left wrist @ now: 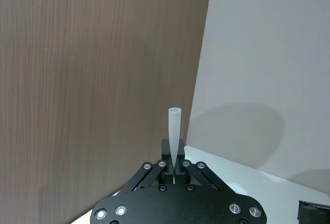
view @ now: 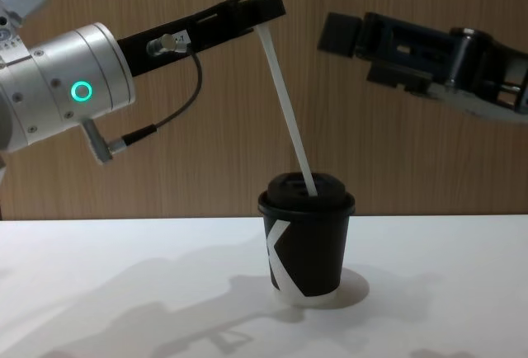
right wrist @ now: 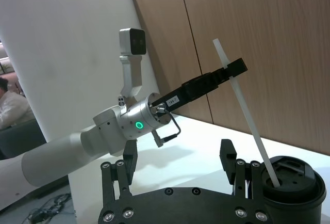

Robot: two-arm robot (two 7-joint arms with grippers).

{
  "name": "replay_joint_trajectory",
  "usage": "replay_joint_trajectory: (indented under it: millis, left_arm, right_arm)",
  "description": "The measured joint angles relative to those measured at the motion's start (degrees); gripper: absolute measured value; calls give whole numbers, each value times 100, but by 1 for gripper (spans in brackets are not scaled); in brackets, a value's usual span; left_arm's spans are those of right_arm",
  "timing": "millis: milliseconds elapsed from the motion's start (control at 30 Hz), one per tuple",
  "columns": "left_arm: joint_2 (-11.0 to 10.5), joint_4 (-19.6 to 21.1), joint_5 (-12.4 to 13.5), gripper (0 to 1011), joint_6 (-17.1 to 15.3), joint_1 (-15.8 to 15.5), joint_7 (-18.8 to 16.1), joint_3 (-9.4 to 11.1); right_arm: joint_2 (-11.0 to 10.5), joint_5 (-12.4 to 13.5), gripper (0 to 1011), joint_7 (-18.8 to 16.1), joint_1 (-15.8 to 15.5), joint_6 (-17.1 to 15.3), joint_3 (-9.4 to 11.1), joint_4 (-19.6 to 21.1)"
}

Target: Pick up the straw with one hand, pass it to the other hand, and insert it into the cup.

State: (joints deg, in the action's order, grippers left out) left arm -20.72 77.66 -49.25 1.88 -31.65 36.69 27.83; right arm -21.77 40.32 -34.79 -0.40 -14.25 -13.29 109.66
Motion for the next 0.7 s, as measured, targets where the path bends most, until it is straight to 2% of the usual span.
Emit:
replay_joint_trajectory:
  millis: [700]
  left_arm:
    - [-3,-60,20,12,-59,-8,0,32]
  right_arm:
    - [0,0,1001,0,0,0,0,0]
